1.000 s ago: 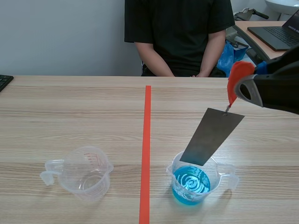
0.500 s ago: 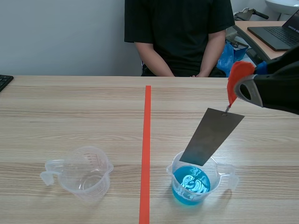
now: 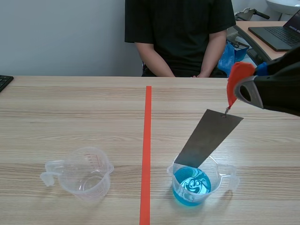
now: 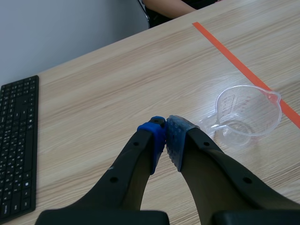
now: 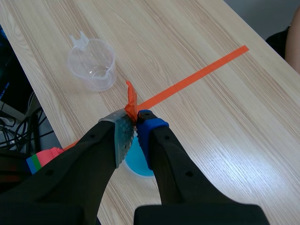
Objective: Do the redox reaction experiment.
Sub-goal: 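Raise the plate and point at it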
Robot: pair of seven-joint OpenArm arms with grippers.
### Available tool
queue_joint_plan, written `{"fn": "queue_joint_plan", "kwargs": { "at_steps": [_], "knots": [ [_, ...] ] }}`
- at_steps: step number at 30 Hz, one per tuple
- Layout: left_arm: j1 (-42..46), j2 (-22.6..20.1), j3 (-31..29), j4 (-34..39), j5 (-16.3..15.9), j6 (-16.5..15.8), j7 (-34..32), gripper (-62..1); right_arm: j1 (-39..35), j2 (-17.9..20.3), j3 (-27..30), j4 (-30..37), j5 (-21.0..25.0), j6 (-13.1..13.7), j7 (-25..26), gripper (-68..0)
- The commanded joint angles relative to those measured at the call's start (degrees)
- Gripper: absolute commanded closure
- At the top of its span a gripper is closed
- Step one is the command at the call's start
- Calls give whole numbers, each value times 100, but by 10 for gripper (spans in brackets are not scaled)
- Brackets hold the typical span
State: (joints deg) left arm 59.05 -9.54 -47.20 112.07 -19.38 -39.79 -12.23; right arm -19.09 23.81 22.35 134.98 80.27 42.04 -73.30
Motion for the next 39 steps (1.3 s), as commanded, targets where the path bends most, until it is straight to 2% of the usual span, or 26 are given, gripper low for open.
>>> {"fn": "queue_joint_plan", "kwargs": {
  "at_steps": [1, 18, 29, 39],
  "knots": [
    [-20, 13, 37, 50, -61, -9, -81, -46, 4, 33, 24, 28, 125, 68, 76, -17],
    [-136, 15, 35, 50, -59, -9, -11, -46, 118, 33, 24, 28, 162, 68, 120, -17],
    [-149, 15, 35, 50, -59, -9, 26, -46, 520, 31, 20, 28, 249, 68, 175, -17],
    [-149, 15, 35, 50, -57, -9, 28, -46, 1001, 35, 9, 28, 256, 68, 448, -17]
  ]
}}
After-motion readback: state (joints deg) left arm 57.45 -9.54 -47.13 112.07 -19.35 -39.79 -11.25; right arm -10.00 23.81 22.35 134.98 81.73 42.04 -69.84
